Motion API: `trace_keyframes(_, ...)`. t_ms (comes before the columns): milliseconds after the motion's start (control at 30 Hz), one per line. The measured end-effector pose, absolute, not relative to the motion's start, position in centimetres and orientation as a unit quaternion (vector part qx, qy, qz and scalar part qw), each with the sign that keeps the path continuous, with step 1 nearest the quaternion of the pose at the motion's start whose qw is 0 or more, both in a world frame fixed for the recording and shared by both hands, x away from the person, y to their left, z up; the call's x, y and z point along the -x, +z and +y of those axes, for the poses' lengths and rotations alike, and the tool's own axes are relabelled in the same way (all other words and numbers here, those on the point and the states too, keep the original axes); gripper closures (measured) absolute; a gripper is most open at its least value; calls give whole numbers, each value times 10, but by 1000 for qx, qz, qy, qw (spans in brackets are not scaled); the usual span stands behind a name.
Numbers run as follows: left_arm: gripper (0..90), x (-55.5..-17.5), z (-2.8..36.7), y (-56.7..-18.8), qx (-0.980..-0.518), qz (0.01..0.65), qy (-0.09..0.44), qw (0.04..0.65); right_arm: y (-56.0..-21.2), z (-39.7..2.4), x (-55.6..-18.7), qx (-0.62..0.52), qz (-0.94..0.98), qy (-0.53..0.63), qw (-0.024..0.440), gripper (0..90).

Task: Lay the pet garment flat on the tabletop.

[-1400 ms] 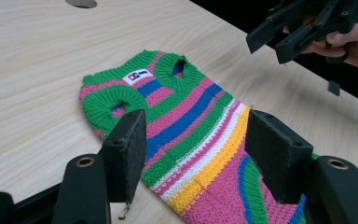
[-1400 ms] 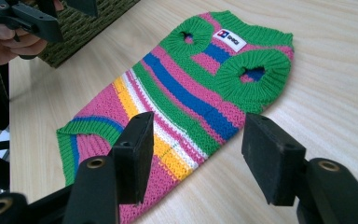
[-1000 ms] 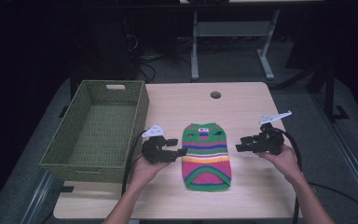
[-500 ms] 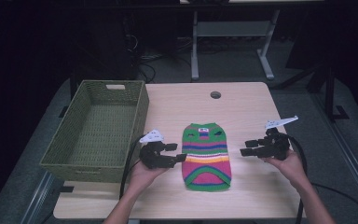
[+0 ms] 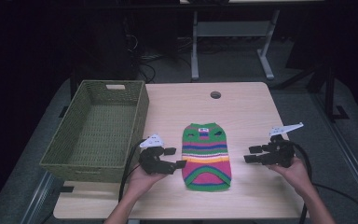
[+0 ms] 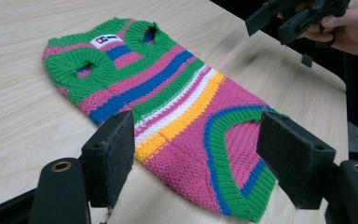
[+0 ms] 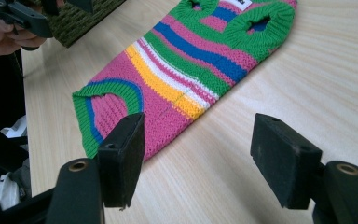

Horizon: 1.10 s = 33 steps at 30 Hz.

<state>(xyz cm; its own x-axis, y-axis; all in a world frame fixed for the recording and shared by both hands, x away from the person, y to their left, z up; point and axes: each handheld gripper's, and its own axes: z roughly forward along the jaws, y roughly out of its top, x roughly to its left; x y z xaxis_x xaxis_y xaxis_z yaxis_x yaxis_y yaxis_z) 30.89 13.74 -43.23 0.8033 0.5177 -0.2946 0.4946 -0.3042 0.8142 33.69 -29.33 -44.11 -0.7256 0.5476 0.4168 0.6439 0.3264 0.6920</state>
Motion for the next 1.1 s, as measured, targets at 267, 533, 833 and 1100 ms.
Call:
trace_keyframes(267,273,-301,138,-435,-811,308,10,497,-442,-296,-327,367,-814,-448,52,340)
trace_keyframes(533,272,-295,142,-437,-816,307,8,489,-446,-304,-318,373,-812,-447,47,331)
trace_keyframes(833,269,-290,148,-441,-816,312,9,485,-446,-313,-305,378,-807,-453,35,330)
trace_keyframes(1100,269,-283,152,-442,-817,312,10,485,-452,-323,-294,387,-801,-455,32,330)
